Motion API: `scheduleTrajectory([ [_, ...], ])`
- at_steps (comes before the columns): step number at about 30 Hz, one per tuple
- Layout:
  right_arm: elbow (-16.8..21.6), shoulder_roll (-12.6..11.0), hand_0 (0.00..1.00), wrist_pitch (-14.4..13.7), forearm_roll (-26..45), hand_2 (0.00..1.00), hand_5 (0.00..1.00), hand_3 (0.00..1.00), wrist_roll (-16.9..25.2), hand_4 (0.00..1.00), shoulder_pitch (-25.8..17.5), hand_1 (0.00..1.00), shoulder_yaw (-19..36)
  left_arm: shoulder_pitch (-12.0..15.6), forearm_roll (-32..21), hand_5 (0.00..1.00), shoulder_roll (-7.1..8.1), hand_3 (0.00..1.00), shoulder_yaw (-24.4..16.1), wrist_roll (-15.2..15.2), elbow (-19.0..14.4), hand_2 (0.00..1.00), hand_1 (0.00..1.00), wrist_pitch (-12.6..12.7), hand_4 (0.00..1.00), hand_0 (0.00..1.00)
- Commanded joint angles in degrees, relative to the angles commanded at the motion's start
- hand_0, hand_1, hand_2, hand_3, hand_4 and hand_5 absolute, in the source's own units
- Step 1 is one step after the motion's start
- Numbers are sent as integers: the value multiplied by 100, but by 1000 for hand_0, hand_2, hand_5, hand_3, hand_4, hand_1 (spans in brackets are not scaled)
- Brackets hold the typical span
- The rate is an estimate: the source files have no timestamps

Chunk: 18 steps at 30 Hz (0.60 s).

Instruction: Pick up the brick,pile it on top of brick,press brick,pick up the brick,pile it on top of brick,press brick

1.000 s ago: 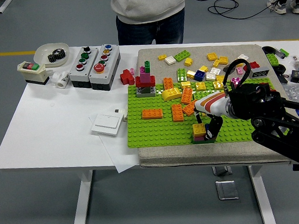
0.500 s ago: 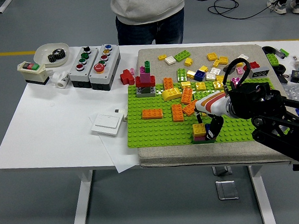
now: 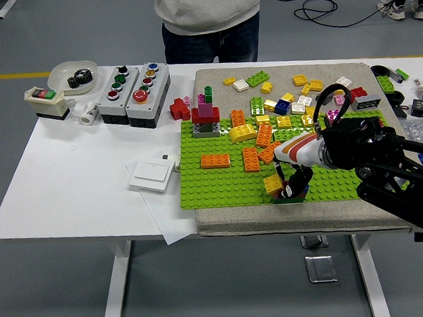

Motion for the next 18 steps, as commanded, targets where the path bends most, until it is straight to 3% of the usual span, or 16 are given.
scheduleTrajectory([
  [18, -20, -3, 24, -68, -117, 83, 413, 546, 70, 914, -20, 2, 133, 2, -19, 686, -3, 607, 30, -18, -8, 742, 733, 15, 715, 699],
])
